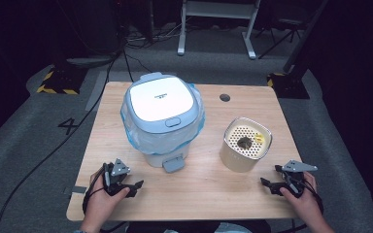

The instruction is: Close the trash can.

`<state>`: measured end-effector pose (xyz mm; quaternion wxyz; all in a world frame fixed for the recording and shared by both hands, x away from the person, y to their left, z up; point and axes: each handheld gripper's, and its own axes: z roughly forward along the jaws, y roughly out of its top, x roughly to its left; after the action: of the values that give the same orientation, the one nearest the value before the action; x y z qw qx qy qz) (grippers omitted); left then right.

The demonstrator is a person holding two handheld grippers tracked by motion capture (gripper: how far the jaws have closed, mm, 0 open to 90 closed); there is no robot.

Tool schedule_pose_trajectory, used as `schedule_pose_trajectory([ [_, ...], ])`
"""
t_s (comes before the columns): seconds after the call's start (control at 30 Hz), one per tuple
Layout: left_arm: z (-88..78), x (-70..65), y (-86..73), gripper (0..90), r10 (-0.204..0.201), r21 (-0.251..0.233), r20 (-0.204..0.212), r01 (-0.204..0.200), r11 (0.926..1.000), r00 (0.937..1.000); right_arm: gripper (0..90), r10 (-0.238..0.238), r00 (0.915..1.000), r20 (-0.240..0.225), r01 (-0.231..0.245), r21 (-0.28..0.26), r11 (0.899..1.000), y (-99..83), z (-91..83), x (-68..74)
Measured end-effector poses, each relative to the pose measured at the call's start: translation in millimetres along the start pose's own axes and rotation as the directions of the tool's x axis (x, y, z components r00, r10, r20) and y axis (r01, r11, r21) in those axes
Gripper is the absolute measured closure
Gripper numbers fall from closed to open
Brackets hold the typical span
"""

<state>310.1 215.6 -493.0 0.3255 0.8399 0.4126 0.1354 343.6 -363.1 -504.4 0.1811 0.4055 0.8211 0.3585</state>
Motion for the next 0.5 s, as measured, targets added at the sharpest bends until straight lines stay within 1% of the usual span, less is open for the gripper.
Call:
schedule_pose_trajectory([
  [0.03,1.0,0.3,-0.9,23.8,0.006,0.009,-0.010,-0.005,0.9999,0.9999,14.2,0.000,1.0000,0.000,0.000,0.000,1.000,0.0,0.0,0.0],
  [0.07,2.6,-0.2,-1.9,23.4,0.002,0.017,-0.019,-0.002,0.9999,0.9998,14.2,0.000,1.0000,0.000,0.000,0.000,1.000,0.0,0.0,0.0],
  [0.1,3.8,0.0,-2.9,22.9,0.012,0.017,-0.026,-0.012,0.9998,0.9996,14.2,0.000,1.0000,0.000,0.000,0.000,1.000,0.0,0.0,0.0],
  [0.13,4.8,-0.7,-3.9,21.1,-0.002,0.006,-0.025,0.002,1.0000,0.9997,14.2,0.000,1.0000,0.000,0.000,0.000,1.000,0.0,0.0,0.0],
  [0.17,4.8,-0.5,-4.2,20.1,0.006,0.003,-0.029,-0.006,1.0000,0.9996,14.2,0.000,1.0000,0.000,0.000,0.000,1.000,0.0,0.0,0.0],
  [0.2,4.8,-0.5,-4.2,19.8,0.006,0.003,-0.029,-0.006,1.0000,0.9996,14.2,0.000,1.0000,0.000,0.000,0.000,1.000,0.0,0.0,0.0],
  [0.27,8.3,1.7,-7.8,16.2,0.018,-0.041,-0.021,-0.019,0.9990,0.9996,14.2,0.000,1.0000,0.000,0.000,0.000,1.000,0.0,0.0,0.0],
  [0.4,9.0,4.2,-7.0,14.2,0.013,-0.038,-0.029,-0.014,0.9992,0.9995,14.4,-0.001,1.0000,0.000,0.001,0.000,1.000,-0.1,-0.1,0.0],
  [0.47,11.3,7.5,-5.1,9.5,0.009,-0.026,-0.021,-0.010,0.9996,0.9997,14.4,-0.001,1.0000,0.000,0.001,0.000,1.000,-0.2,-0.2,0.0],
  [0.5,12.4,9.4,-4.2,7.1,0.011,-0.022,-0.024,-0.011,0.9997,0.9997,14.4,-0.001,1.0000,0.000,0.001,-0.001,1.000,-0.2,-0.2,0.0],
])
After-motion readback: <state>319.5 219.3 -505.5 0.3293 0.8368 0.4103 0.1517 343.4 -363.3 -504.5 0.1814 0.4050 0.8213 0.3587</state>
